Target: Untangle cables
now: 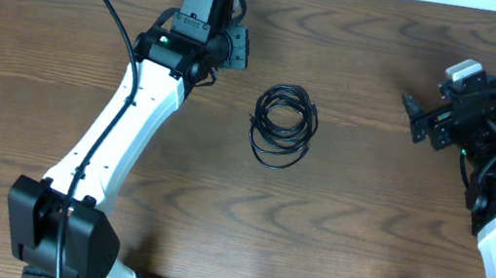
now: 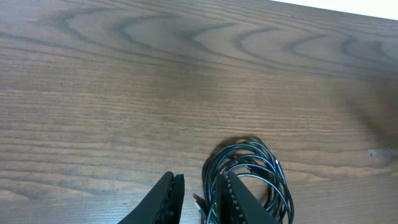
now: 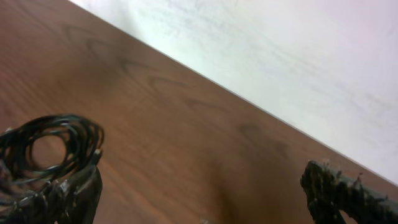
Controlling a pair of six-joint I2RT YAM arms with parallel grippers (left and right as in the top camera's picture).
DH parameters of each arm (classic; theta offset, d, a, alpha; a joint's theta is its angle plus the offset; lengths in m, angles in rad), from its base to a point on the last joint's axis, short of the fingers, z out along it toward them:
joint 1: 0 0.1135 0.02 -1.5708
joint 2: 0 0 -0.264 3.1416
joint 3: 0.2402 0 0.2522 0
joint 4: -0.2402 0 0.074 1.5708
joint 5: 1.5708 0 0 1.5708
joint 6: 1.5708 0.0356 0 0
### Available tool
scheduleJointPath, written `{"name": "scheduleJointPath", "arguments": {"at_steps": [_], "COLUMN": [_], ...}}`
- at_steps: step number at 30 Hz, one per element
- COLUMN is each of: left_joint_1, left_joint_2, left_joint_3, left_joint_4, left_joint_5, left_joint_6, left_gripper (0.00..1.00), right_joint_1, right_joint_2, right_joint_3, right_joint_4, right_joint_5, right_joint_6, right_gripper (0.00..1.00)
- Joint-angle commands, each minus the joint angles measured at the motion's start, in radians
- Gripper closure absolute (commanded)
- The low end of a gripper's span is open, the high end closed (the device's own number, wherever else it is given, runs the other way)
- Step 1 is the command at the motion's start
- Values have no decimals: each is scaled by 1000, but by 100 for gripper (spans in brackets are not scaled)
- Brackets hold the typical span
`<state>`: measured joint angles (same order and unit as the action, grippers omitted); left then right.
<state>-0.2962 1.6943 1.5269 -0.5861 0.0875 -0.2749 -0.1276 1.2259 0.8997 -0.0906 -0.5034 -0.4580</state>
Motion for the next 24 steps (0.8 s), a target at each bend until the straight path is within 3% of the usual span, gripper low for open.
{"name": "scheduleJointPath", "arguments": {"at_steps": [1, 9, 14, 18, 24], "left_joint_1": [3, 3, 3, 3, 3], "left_joint_2": [-18, -18, -18, -18, -18], "left_joint_3": [-4, -4, -4, -4, -5], "left_joint_4": [1, 2, 2, -10, -29], "left_joint_5": [-21, -22, -22, -21, -22], "left_joint_6": [12, 12, 12, 12, 13], "left_gripper": [76, 71, 68, 67, 64], "right_joint_1": [12, 76, 228, 386, 549], "right_joint_2": [32, 177, 238, 258, 327], "right_joint_3": [1, 2, 2, 2, 2], "right_joint_4": [44, 135, 167, 167, 167], "right_joint_5": [-4, -9, -24, 184, 367], "right_joint_6": [-9, 322, 490, 646, 743], "right_gripper": [1, 1, 1, 1, 1]}}
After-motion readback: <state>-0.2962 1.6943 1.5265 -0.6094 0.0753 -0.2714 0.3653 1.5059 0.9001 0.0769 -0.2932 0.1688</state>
